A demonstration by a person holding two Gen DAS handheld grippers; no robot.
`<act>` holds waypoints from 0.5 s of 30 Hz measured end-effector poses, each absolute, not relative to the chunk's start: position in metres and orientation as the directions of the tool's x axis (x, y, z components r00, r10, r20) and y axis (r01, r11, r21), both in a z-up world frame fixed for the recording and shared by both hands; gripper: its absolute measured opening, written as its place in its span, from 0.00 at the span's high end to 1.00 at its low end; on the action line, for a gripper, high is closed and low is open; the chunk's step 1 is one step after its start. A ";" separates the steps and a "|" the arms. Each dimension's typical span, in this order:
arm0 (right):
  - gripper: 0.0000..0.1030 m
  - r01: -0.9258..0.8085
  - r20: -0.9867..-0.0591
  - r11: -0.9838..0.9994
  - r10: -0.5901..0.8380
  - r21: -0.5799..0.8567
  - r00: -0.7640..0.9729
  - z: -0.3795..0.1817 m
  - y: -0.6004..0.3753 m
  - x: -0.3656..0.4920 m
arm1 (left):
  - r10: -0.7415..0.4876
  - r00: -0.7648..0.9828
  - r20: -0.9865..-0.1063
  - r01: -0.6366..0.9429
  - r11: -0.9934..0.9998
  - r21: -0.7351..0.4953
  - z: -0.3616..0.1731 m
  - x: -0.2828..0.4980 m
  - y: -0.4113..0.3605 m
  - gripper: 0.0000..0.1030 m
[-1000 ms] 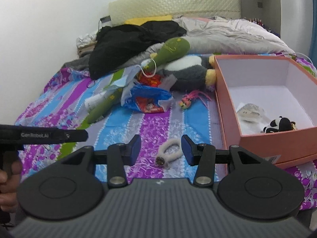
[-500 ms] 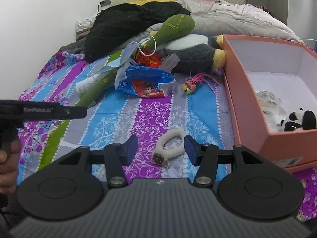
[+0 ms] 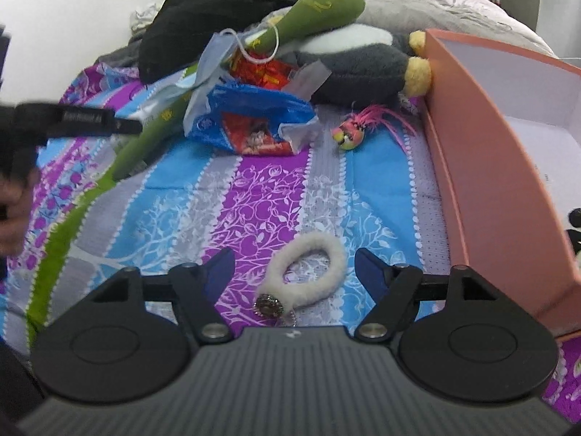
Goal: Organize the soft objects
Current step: 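Lower the right tool onto the white scrunchie while the left tool reaches the blue mask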
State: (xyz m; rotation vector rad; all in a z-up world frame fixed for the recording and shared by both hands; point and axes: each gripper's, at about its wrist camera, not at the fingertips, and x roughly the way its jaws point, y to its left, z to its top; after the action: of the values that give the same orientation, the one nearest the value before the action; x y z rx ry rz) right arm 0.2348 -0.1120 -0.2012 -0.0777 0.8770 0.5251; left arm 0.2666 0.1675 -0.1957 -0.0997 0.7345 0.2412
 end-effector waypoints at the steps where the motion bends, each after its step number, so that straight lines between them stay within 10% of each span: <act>1: 0.28 -0.470 -0.755 0.871 0.403 0.143 0.518 -0.204 -0.110 0.236 | 0.191 0.718 -0.669 -0.247 0.969 0.012 -0.197 0.272 0.169 0.48; 15: 0.38 -0.497 -0.796 0.864 0.359 0.086 0.486 -0.224 -0.096 0.250 | 0.243 0.721 -0.649 -0.191 0.970 0.150 -0.213 0.330 0.191 0.48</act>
State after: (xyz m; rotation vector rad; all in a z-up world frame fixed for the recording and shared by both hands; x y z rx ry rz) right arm 0.2499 -0.0962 -0.2242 -0.1637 0.9265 0.5234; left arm 0.3301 0.1911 -0.2125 0.0746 0.7266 0.2398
